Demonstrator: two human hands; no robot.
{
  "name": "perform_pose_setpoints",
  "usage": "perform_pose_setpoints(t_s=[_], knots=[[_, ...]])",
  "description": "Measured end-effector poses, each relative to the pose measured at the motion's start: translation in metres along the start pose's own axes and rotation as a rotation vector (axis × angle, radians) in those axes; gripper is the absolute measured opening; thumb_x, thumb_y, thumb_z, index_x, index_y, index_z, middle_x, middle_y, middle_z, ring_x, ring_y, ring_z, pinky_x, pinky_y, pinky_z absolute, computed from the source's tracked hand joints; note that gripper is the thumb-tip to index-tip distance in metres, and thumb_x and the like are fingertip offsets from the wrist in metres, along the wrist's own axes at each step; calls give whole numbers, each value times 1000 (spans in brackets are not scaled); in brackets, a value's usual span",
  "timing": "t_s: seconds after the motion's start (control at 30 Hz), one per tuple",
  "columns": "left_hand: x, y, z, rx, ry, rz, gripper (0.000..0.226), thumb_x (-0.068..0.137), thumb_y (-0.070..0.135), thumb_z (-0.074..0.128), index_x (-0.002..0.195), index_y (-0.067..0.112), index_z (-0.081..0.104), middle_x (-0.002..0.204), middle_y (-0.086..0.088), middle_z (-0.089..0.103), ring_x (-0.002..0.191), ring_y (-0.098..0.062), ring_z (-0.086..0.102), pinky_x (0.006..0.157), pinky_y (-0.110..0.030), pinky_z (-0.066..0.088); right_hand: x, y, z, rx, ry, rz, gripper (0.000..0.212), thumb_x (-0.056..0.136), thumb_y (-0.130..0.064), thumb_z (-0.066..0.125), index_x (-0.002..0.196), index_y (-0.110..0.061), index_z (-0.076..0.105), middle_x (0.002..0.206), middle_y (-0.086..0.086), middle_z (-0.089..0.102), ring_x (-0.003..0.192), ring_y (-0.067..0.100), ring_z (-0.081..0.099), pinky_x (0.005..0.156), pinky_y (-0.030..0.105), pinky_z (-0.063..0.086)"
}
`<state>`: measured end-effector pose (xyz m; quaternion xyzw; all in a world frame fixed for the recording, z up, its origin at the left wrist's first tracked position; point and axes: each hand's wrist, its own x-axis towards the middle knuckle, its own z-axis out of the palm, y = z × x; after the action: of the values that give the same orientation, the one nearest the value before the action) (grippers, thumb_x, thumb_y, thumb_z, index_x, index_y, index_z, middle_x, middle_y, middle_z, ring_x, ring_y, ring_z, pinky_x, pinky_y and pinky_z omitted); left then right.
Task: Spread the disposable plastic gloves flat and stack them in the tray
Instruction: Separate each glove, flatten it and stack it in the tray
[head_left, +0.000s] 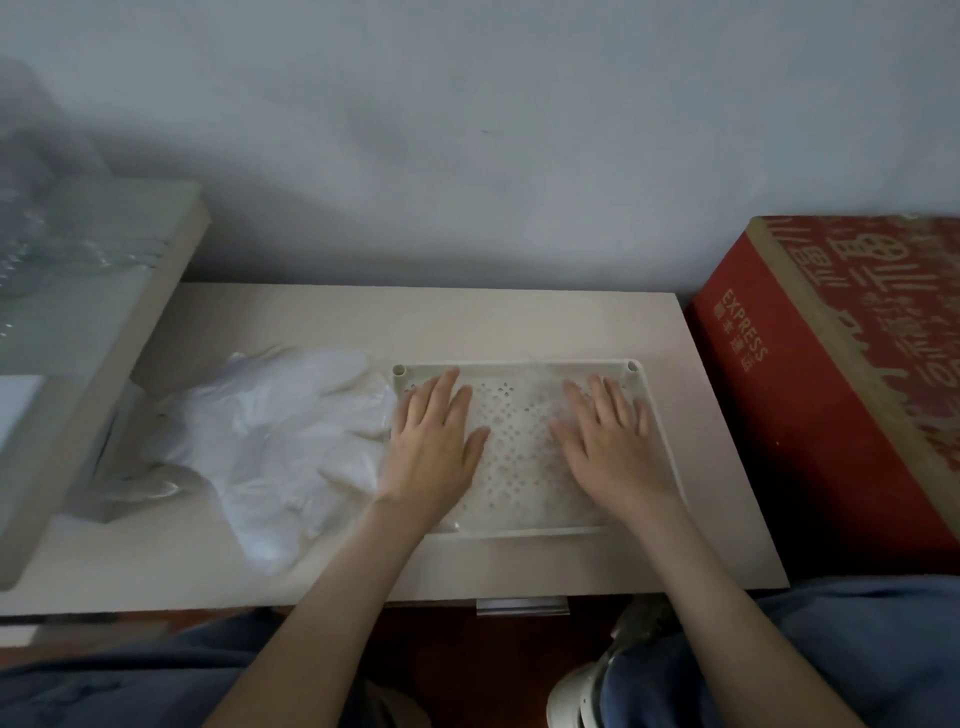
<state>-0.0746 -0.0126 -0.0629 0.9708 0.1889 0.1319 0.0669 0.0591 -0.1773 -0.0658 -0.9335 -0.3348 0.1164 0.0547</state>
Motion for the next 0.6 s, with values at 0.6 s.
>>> perform_pose_setpoints(t_s=[0.6], knots=[[-36, -61, -49, 105, -275, -543, 22, 94, 7, 40, 112, 15, 49, 111, 0, 61, 101, -18, 58, 81, -24, 39, 5, -161, -11, 275, 23, -497, 45, 95, -22, 50, 139, -21, 42, 143, -6, 42, 130, 19, 30, 103, 31, 18]])
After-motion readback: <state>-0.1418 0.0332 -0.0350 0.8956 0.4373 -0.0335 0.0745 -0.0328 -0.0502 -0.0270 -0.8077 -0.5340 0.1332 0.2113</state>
